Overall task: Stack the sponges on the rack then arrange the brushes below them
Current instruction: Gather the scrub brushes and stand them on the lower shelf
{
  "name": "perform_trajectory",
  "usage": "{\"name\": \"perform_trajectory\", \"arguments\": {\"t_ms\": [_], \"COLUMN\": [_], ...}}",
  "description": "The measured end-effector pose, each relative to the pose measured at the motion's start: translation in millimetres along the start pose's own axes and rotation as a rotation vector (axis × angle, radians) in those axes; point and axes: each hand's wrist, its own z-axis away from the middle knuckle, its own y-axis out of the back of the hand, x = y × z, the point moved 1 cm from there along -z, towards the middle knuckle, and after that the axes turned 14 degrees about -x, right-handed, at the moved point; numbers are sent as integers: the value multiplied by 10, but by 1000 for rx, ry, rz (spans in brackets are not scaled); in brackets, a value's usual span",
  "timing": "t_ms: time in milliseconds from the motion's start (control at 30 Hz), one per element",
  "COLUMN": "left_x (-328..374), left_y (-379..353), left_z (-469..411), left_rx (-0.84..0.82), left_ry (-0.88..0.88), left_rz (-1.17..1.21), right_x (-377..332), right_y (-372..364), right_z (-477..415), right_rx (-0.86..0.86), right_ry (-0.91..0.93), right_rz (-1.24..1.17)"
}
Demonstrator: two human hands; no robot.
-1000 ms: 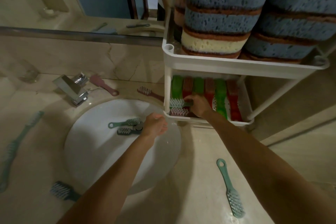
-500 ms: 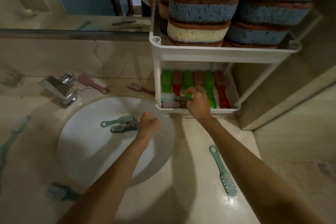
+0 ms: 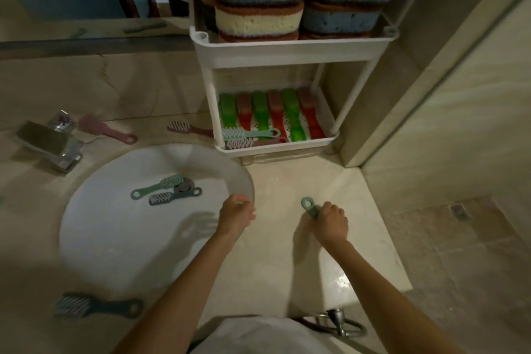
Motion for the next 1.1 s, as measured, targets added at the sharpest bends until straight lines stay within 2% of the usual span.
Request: {"name": "perform_trajectory", "arguments": {"t_ms": [100,200,267,400,467,567,600,700,800,833,900,967,1067,1100], "left_x": [-95,-167,-197,-302,-387,-493,-515,-560,-568,-561,-590,-684,-902,-963], "left_y": [4,103,193,457,611,876,964,1252,1504,1572,1715,1879,2140,2181], "left_z": [82,159,238,368,448,581,629,764,882,926,976,1015,1123,1182], "left_rx": [-41,-69,-96,-192,-209,-96,-61,7,32,35,69,207,753,885], "left_ry": [7,15,23,78,65,-37,-58,-71,-47,-42,-19,19,115,152], "left_rz": [-15,12,64,93,136,159,139,41,-23,-20,24,47,75,87], "right_x": [-69,-339,-614,-1156,-1348,-1594,-1652,-1783,-1971,-2054,-2218,-2332,-2421,-2441], "right_y": [69,100,125,118,73,-51,-100,-321,-530,-585,-726,-807,-890,-910], "right_z": [31,116,213,394,468,592,614,603,687,751,829,887,951,972], "right_rx": [-118,-172,-180,-263,-290,-322,-274,-51,-154,-192,-173,-219,-312,-325], "right_ry": [48,176,234,271,292,372,421,633,869,939,1081,1085,976,959], "right_rz": [-58,-75,-232,-778,-894,-959,-881,-291,315,429,450,396,396,388]}}
